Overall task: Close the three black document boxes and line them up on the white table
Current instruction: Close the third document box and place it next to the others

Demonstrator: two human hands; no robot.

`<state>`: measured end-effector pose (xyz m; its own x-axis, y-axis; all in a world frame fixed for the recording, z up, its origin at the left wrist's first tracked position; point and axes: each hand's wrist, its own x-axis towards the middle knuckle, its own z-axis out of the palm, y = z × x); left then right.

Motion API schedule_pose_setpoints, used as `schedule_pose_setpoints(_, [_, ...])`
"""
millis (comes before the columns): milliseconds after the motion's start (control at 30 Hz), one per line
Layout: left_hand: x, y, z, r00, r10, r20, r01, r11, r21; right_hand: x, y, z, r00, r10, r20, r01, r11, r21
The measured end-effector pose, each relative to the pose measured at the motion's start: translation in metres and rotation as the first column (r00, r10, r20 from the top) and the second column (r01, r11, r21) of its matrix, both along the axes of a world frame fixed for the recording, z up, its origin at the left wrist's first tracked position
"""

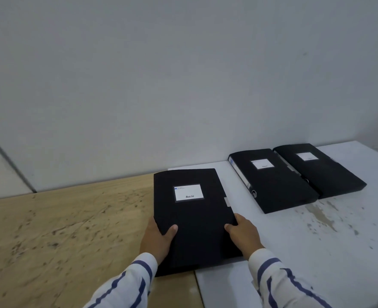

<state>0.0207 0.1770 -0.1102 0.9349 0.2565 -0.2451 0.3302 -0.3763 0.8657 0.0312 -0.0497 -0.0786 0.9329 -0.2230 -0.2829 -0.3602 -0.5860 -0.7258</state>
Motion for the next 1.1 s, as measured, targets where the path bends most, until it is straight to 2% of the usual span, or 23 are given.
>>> schedule_pose_setpoints(233, [0.048, -0.046, -0.008, 0.999, -0.013, -0.041, 0.013, 1.000, 0.004, 0.048, -0.045, -0.012, 0.999, -0.035, -0.025, 0.034, 0.999, -0.041])
schedule_pose_setpoints(467, [0.081, -0.078, -0.018, 0.997, 0.030, -0.074, -0.029, 1.000, 0.011, 0.091, -0.073, -0.025, 0.999, 0.001, -0.044, -0.002, 1.000, -0.029])
schedule_pose_setpoints(667, [0.101, -0.105, -0.024, 0.988, 0.105, -0.114, -0.094, 0.990, 0.105, 0.122, -0.091, -0.039, 0.993, 0.055, -0.104, -0.060, 0.997, -0.044])
schedule_pose_setpoints(933, [0.117, -0.119, -0.030, 0.970, 0.178, -0.168, -0.134, 0.961, 0.242, 0.144, -0.096, -0.046, 0.988, 0.131, -0.085, -0.140, 0.984, -0.111])
schedule_pose_setpoints(1100, [0.125, -0.121, -0.031, 0.964, 0.185, -0.189, -0.133, 0.957, 0.259, 0.155, -0.100, -0.046, 0.982, 0.160, -0.102, -0.172, 0.977, -0.123])
